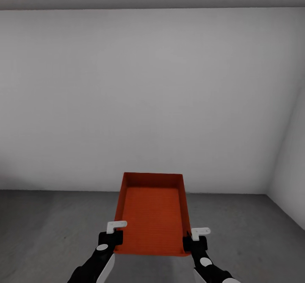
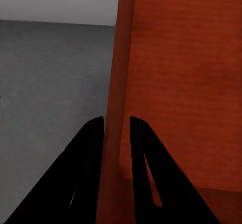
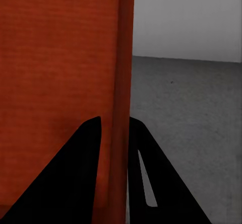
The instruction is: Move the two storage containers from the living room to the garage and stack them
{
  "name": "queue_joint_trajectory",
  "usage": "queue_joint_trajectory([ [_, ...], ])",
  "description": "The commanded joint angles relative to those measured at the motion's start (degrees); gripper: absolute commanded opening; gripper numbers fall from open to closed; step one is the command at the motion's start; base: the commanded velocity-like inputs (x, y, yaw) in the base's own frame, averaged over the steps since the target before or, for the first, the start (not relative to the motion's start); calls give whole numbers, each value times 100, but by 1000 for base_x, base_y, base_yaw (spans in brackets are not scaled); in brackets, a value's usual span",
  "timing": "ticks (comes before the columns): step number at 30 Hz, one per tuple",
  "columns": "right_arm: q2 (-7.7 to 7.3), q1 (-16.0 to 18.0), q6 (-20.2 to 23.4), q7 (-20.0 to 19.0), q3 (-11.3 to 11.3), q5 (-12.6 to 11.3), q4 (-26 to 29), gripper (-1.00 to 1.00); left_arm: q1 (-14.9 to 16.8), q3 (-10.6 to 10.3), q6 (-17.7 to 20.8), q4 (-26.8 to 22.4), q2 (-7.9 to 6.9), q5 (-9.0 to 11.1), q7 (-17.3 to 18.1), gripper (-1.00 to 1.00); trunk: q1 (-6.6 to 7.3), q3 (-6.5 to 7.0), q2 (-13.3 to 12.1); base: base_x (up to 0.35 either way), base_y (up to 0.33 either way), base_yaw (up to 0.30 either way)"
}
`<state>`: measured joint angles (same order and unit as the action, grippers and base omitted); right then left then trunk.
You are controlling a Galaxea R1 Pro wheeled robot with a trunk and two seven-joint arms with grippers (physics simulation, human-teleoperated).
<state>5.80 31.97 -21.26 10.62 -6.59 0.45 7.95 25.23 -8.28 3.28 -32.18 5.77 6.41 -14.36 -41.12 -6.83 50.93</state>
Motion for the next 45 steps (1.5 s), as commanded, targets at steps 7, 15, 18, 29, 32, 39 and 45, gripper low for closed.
queue_joint_trajectory([
  [7, 0, 11, -441, 46, 114, 78, 23, -100, -1, -50, 32, -6, -14, 97, -85, -100, -4, -9, 7, 320, 124, -1],
  [15, 0, 11, -441, 46, 114, 72, 23, -100, -1, -50, 33, -7, -14, 98, -84, -100, -4, -9, 7, 320, 144, 0],
  [18, 0, 11, -439, 46, 114, 70, 23, -100, -1, -50, 32, -6, -14, 98, -83, -100, -4, -9, 7, 320, 152, 0],
  [29, 0, 11, -441, 46, 114, 78, 23, -100, -1, -50, 34, -7, -14, 98, -85, -100, -4, -9, 7, 320, 154, 0],
  [32, 0, 11, -441, 46, 114, 78, 23, -100, -1, -50, 32, -7, -14, 98, -84, -100, -4, -9, 7, 320, 158, 0],
  [39, 0, 11, -441, 46, 114, 78, 23, -100, -1, -50, 32, -7, -14, 98, -85, -100, -4, -9, 7, 320, 159, 0],
  [45, 0, 11, -439, 46, 114, 73, 23, -100, -1, -50, 32, -8, -14, 98, -85, -100, -4, -9, 7, 320, 159, 0],
])
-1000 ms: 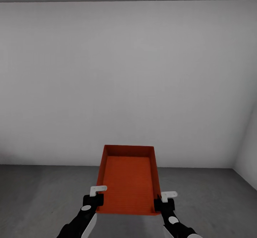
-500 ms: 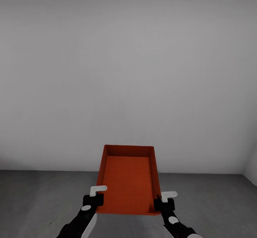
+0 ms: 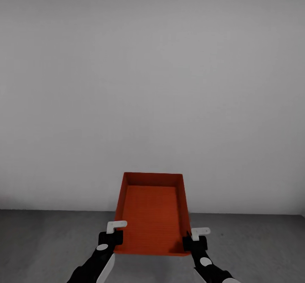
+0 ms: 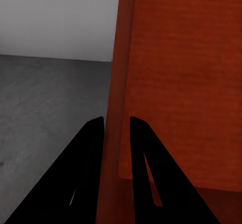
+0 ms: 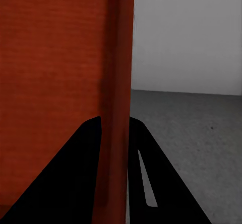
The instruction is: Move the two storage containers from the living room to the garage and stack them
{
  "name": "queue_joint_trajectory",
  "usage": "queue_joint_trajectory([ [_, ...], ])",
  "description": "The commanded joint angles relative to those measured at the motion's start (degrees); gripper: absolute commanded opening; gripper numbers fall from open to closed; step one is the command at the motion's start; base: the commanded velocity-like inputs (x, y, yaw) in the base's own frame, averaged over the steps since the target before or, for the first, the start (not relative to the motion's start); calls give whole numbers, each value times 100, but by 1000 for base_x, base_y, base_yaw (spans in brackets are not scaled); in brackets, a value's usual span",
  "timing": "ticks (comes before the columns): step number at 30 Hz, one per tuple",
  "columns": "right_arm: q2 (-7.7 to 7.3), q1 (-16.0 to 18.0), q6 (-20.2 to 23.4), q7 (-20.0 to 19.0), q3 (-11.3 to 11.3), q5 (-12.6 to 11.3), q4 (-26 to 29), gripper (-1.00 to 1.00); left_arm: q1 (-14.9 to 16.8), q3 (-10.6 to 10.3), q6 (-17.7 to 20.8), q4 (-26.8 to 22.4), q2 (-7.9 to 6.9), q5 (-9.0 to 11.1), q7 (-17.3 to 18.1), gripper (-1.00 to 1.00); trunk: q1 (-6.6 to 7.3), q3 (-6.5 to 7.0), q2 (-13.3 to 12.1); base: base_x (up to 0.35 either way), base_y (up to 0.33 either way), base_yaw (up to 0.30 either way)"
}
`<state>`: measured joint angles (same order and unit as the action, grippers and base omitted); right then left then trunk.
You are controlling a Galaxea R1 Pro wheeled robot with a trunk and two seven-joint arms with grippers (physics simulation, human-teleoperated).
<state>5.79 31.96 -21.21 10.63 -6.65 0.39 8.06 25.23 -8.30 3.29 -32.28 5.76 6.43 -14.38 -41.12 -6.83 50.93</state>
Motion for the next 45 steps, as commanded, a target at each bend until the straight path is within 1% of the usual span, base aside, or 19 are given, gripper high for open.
queue_joint_trajectory([
  [1, 1, 12, -443, 45, 120, 78, 11, -100, -1, -49, 31, 2, -14, 95, -82, -100, -4, -9, 7, 320, 159, 0],
  [15, 1, 12, -440, 45, 120, 76, 11, -100, -1, -49, 31, -3, -14, 95, -82, -100, -4, -9, 7, 295, 149, 0],
  [37, -7, 12, -433, 45, 120, 74, 11, -100, -1, -49, 31, 2, -18, 92, -82, -100, -4, -9, 7, 11, 6, 0],
  [45, 13, 12, -436, 45, 120, 79, 11, -100, -1, -49, 31, 1, -18, 89, -82, -100, -4, -9, 7, 0, 0, 0],
])
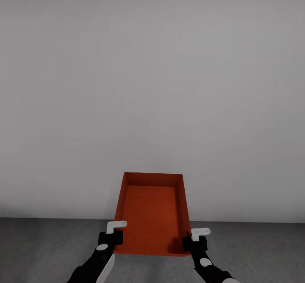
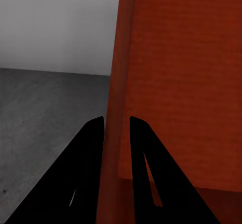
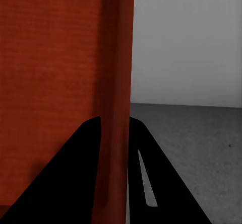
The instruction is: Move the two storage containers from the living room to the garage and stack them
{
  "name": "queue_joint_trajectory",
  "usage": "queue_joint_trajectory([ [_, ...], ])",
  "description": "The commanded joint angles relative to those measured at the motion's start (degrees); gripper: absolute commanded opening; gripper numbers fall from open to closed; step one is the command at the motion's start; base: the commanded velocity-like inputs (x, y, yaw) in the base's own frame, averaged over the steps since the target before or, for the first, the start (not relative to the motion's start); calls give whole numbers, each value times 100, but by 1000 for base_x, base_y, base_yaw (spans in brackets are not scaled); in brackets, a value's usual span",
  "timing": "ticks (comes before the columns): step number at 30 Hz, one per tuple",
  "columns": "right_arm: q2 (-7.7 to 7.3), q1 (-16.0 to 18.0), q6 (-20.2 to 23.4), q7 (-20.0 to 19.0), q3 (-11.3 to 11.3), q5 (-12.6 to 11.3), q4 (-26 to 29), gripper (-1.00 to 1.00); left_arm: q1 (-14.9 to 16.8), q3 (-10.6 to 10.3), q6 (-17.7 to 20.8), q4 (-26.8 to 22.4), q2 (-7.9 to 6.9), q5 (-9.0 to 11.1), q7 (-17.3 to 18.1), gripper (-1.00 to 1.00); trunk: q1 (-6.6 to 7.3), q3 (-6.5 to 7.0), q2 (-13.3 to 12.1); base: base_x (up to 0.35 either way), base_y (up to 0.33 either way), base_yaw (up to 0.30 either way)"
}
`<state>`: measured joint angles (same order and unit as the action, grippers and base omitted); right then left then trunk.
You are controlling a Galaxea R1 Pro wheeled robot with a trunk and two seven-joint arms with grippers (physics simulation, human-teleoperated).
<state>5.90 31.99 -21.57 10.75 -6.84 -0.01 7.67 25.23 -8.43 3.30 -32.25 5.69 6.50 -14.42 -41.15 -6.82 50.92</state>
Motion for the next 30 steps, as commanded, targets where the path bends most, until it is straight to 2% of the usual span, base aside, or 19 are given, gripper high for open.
queue_joint_trajectory([
  [1, 5, 9, -400, 32, 139, 117, 51, -100, 0, -36, 30, -2, -11, 85, -78, -100, -1, -10, 7, 0, 0, 0],
  [17, 6, 9, -404, 32, 135, 116, 51, -100, 0, -36, 30, -1, -7, 84, -78, -100, -1, -14, 7, 0, 0, 0],
  [30, 7, 9, -399, 32, 133, 106, 51, -100, 0, -36, 30, -8, -7, 80, -78, -100, -1, -119, 7, 0, 0, 0],
])
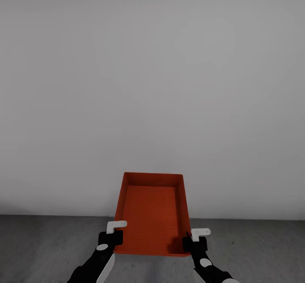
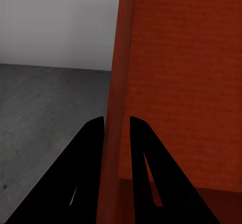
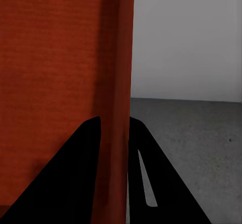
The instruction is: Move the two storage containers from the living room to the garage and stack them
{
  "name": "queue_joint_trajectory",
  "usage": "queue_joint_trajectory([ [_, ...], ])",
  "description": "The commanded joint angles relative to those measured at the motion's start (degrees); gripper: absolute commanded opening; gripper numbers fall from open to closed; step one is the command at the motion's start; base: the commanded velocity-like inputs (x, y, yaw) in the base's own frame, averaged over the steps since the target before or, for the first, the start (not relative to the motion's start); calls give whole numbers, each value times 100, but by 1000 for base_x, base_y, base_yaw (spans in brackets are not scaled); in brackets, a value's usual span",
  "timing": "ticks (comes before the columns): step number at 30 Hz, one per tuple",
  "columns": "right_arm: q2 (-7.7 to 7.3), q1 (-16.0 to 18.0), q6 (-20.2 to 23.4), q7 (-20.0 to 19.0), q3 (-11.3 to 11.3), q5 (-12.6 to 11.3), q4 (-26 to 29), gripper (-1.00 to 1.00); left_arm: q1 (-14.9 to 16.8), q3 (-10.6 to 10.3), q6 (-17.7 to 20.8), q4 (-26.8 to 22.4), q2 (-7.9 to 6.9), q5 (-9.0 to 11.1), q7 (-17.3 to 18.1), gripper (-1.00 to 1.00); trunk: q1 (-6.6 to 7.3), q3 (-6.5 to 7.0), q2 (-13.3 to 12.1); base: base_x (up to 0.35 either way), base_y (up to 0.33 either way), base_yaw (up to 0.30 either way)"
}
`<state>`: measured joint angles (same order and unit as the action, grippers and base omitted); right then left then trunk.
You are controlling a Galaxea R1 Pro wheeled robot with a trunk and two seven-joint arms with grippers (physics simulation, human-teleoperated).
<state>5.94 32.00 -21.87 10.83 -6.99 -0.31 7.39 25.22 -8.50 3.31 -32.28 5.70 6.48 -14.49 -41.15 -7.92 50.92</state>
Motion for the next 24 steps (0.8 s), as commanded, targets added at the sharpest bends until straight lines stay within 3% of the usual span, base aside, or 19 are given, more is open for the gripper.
queue_joint_trajectory([
  [1, 4, 8, -369, 24, 147, 137, 78, -100, 0, -29, 29, -5, -8, 82, -71, -100, -1, -19, 8, 0, 0, 0],
  [24, 4, 8, -371, 34, 145, 138, 78, -100, 0, -29, 29, 2, -8, 81, -71, -100, -1, -144, 8, 0, 0, 0],
])
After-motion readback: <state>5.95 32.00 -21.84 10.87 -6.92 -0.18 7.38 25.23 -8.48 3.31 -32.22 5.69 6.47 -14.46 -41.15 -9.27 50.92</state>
